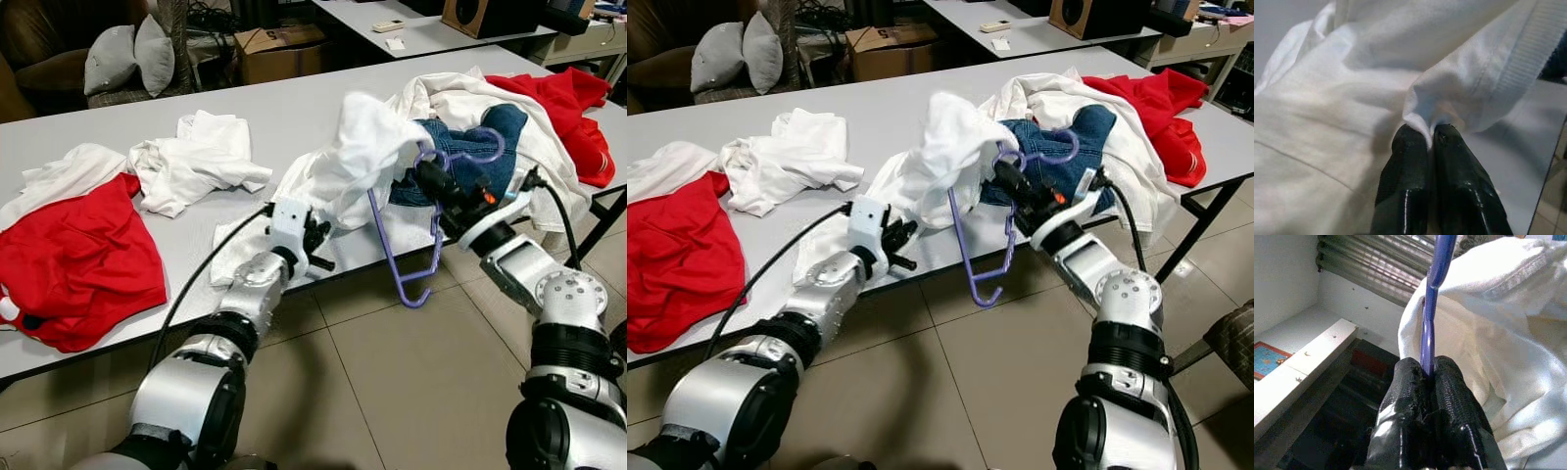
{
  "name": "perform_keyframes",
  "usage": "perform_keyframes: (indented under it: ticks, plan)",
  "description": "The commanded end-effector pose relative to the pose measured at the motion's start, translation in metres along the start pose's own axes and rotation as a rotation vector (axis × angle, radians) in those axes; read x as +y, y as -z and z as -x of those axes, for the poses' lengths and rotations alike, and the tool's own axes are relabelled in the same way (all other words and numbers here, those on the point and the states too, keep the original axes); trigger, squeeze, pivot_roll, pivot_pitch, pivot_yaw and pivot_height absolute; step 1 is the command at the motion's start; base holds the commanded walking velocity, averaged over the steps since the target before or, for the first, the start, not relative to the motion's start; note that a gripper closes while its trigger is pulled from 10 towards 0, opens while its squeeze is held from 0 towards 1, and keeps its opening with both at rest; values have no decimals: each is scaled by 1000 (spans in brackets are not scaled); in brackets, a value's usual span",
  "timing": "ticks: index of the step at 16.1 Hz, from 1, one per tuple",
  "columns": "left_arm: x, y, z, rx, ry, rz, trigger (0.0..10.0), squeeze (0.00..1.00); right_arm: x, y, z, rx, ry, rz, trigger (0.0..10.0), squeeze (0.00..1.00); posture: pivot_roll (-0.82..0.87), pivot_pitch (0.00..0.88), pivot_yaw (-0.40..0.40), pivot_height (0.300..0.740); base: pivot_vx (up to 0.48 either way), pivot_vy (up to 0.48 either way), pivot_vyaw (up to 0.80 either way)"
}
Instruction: Hang hanger
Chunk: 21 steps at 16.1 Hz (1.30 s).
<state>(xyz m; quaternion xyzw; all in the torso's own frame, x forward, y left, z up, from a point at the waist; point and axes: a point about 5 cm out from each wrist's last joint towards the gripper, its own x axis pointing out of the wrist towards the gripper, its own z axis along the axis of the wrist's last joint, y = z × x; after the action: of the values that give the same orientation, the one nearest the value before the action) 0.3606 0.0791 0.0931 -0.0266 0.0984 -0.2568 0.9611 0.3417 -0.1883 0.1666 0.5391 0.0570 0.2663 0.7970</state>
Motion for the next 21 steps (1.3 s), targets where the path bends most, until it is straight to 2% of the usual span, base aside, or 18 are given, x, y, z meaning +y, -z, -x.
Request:
perform_keyframes:
  ticks: [1, 2, 4, 5, 6, 9, 13, 21]
  plan:
    - [7, -3, 6, -36, 48, -2, 0, 0, 4, -7, -4, -39, 6, 27, 10000, 0, -143, 0, 44, 740, 0, 0, 0]
    - [10, -4, 9, -50, 74, -2, 0, 0, 3, -8, -4, -52, 13, 28, 10000, 0, -143, 0, 44, 740, 0, 0, 0]
    - [32, -9, 36, -127, 196, -65, 0, 0, -6, -12, -7, -121, 81, 16, 10000, 0, -109, 0, 40, 740, 0, 0, 0]
    - [37, -12, 48, -156, 244, -89, 0, 0, -9, -11, -8, -134, 99, 3, 10000, 0, -90, 0, 30, 740, 0, 0, 0]
    - [41, -17, 63, -186, 298, -114, 0, 0, -11, -11, -9, -149, 106, -26, 10000, 0, -73, 0, 25, 740, 0, 0, 0]
    - [38, -16, 87, -163, 398, -202, 0, 0, -12, -7, -17, -179, 93, -100, 10000, 0, -50, 0, 17, 740, 0, 0, 0]
    - [32, -8, 95, -109, 430, -263, 0, 0, -5, -9, -29, -237, 20, -242, 10000, 0, -41, 0, 18, 740, 0, 0, 0]
    - [12, -13, 96, -113, 541, -275, 0, 0, -10, -16, -41, -321, 71, -320, 10000, 0, -45, 0, 25, 740, 0, 0, 0]
